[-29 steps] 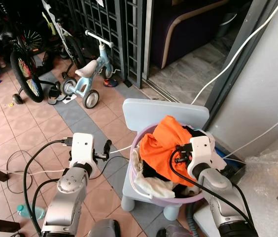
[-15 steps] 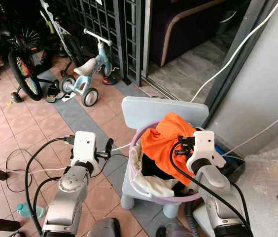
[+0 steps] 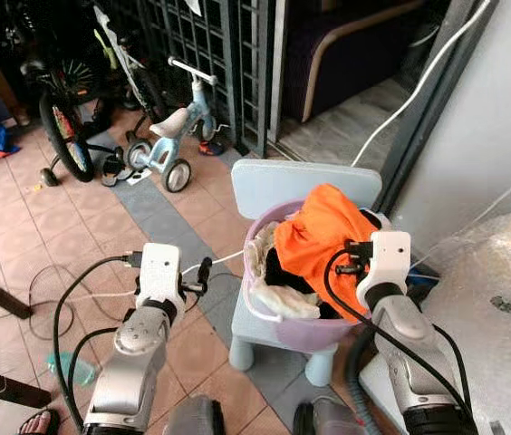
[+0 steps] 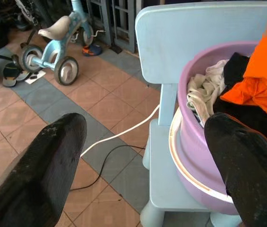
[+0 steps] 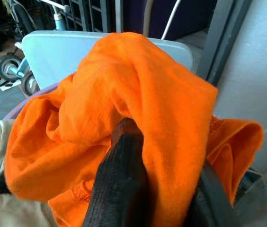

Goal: Clothes washing

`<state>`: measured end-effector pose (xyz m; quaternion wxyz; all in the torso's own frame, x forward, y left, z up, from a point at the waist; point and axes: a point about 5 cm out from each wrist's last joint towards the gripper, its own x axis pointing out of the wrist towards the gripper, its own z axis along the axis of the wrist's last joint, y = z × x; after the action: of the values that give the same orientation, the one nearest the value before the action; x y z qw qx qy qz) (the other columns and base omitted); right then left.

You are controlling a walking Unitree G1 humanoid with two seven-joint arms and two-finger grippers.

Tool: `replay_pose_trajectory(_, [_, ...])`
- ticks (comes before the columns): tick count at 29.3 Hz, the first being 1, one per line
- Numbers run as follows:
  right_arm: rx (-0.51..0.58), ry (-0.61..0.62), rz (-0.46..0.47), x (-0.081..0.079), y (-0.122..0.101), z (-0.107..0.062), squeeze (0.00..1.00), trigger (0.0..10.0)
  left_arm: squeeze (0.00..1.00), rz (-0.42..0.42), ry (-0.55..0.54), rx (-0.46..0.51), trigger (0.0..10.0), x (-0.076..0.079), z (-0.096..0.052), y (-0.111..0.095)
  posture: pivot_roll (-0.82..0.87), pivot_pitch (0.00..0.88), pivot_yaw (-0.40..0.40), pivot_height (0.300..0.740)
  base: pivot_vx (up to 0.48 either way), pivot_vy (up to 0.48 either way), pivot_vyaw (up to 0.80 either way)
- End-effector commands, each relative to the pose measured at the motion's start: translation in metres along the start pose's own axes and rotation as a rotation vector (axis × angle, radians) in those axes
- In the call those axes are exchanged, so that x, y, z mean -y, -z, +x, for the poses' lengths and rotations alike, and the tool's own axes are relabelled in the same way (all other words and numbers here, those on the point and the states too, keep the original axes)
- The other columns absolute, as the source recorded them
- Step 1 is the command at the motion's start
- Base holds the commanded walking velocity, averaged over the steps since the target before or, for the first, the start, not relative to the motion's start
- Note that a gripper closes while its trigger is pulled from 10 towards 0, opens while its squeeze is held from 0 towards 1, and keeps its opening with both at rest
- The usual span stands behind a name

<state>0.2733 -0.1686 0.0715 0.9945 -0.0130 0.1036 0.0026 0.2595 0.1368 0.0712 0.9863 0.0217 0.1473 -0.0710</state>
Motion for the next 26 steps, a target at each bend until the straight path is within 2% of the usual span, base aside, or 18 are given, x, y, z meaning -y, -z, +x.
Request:
replay_pose_trajectory(1, [0.012, 0.007, -0.025, -0.001, -0.004, 0.002, 0.0, 10.0, 0.0, 0.008, -0.021, -0.005, 10.0, -0.003, -0.001, 0.002, -0.05, 0.028, 0.028, 0.74, -0.255, 0.0, 0.0])
replay_pose_trajectory(6, [-0.001, 0.004, -0.03, 0.001, -0.002, 0.004, 0.0, 10.0, 0.0, 0.007, -0.024, -0.006, 10.0, -0.003, -0.001, 0.002, -0.05, 0.026, 0.027, 0.74, -0.251, 0.0, 0.0])
replay_pose_trajectory(9, [-0.005, 0.013, -0.107, -0.002, -0.002, 0.007, 0.0, 10.0, 0.0, 0.006, -0.023, -0.008, 10.0, -0.003, 0.0, 0.003, -0.05, 0.025, 0.029, 0.74, -0.249, 0.0, 0.0])
replay_pose_trajectory(11, [-0.014, 0.046, 0.021, -0.004, -0.002, 0.007, 0.0, 10.0, 0.0, 0.005, -0.022, -0.007, 10.0, -0.003, 0.0, 0.003, -0.05, 0.025, 0.026, 0.74, -0.247, 0.0, 0.0])
replay_pose_trajectory(12, [-0.01, 0.061, 0.033, -0.004, -0.002, 0.008, 0.0, 10.0, 0.0, 0.005, -0.022, -0.007, 10.0, -0.003, 0.0, 0.003, -0.05, 0.025, 0.026, 0.74, -0.247, 0.0, 0.0])
replay_pose_trajectory(14, [0.018, 0.061, -0.013, -0.003, -0.005, 0.009, 0.0, 10.0, 0.0, 0.004, -0.023, -0.008, 10.0, -0.003, 0.0, 0.003, -0.05, 0.025, 0.025, 0.74, 0.0, 0.0, 0.0])
replay_pose_trajectory(18, [0.012, -0.005, -0.013, -0.004, -0.007, 0.009, 0.0, 10.0, 0.0, 0.003, -0.024, -0.009, 10.0, -0.002, 0.0, 0.003, -0.05, 0.032, 0.019, 0.74, 0.0, 0.0, 0.0])
replay_pose_trajectory(23, [0.047, 0.024, -0.014, 0.001, -0.01, 0.008, 0.0, 10.0, 0.0, 0.0, -0.028, -0.013, 10.0, -0.002, 0.0, 0.004, -0.05, 0.029, 0.016, 0.74, 0.0, 0.0, 0.0])
replay_pose_trajectory(26, [0.05, 0.059, -0.008, 0.004, -0.013, 0.01, 0.0, 10.0, 0.0, -0.011, -0.024, -0.009, 10.0, -0.002, -0.001, 0.004, -0.05, 0.033, 0.017, 0.74, 0.0, 0.0, -0.79])
